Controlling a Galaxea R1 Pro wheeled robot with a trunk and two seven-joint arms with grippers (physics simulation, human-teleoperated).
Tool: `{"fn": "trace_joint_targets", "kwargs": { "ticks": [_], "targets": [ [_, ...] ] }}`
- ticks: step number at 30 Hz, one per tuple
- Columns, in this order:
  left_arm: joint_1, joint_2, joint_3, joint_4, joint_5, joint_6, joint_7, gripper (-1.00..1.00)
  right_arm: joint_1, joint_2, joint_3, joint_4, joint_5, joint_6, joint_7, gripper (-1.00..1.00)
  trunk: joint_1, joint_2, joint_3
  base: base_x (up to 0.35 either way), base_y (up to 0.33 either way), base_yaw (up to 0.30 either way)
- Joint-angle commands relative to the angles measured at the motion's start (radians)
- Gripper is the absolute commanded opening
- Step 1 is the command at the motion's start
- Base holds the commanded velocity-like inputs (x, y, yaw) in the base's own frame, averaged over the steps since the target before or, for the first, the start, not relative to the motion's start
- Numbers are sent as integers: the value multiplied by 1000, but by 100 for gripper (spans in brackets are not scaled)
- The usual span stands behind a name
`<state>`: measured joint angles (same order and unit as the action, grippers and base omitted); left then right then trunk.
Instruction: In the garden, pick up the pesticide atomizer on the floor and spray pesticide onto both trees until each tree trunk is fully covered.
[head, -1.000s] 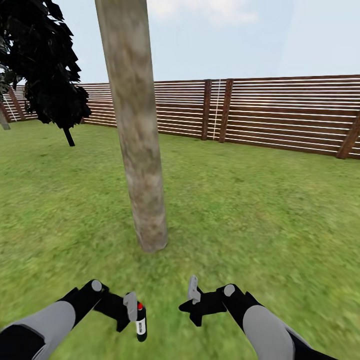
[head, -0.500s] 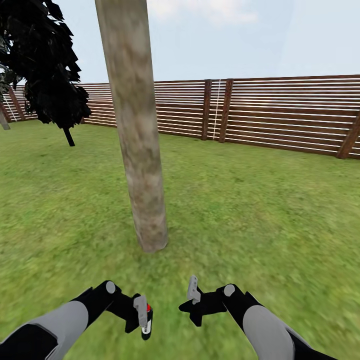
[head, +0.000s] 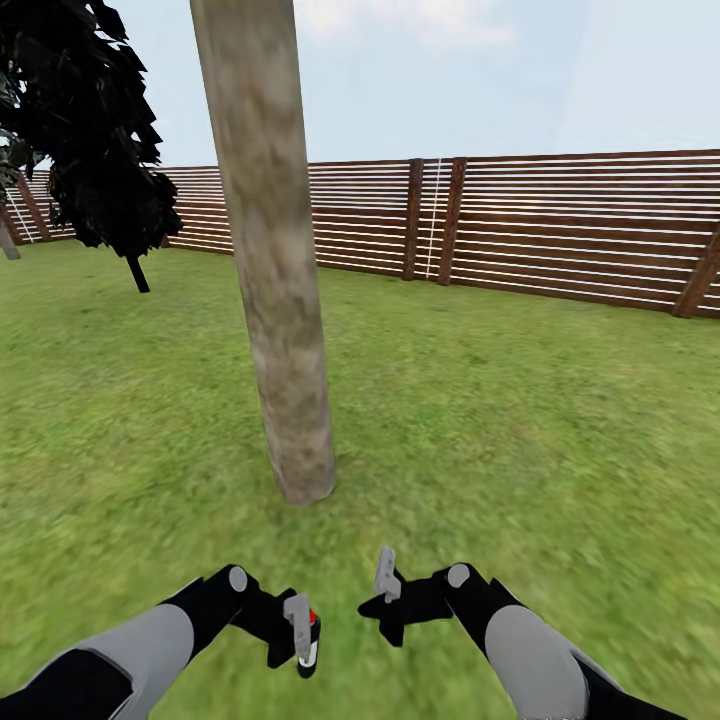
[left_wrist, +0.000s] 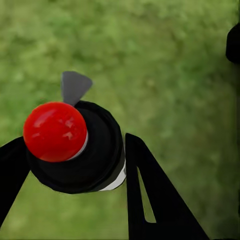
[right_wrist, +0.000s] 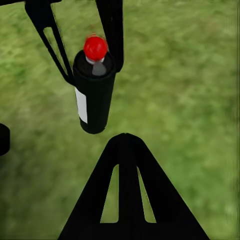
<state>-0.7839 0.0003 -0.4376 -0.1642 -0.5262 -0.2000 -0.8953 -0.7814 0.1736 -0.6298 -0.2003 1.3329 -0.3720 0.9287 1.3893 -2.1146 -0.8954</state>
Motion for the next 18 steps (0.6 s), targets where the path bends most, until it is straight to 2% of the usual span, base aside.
{"fn": "trace_joint_targets", "kwargs": {
  "ticks": [1, 6, 13, 18],
  "targets": [
    [0, -3, 5, -1, -10, -6, 2, -100, -1, 1, -8, -2, 9, -4, 4, -100, 0, 0, -1, 0, 0, 0],
    [1, -16, 6, 1, -5, -6, 58, -100, -5, 1, -8, -2, 8, -4, 3, -100, 0, 0, -1, 0, 0, 0],
    [11, -19, 7, 1, 3, -7, 68, -100, -15, 1, -8, -2, 8, -4, 2, -100, 0, 0, -1, 0, 0, 0],
    [19, -39, 9, 0, 3, -7, 80, -100, -18, 1, -8, -2, 8, -4, 2, -100, 0, 0, -1, 0, 0, 0]
  ]
}}
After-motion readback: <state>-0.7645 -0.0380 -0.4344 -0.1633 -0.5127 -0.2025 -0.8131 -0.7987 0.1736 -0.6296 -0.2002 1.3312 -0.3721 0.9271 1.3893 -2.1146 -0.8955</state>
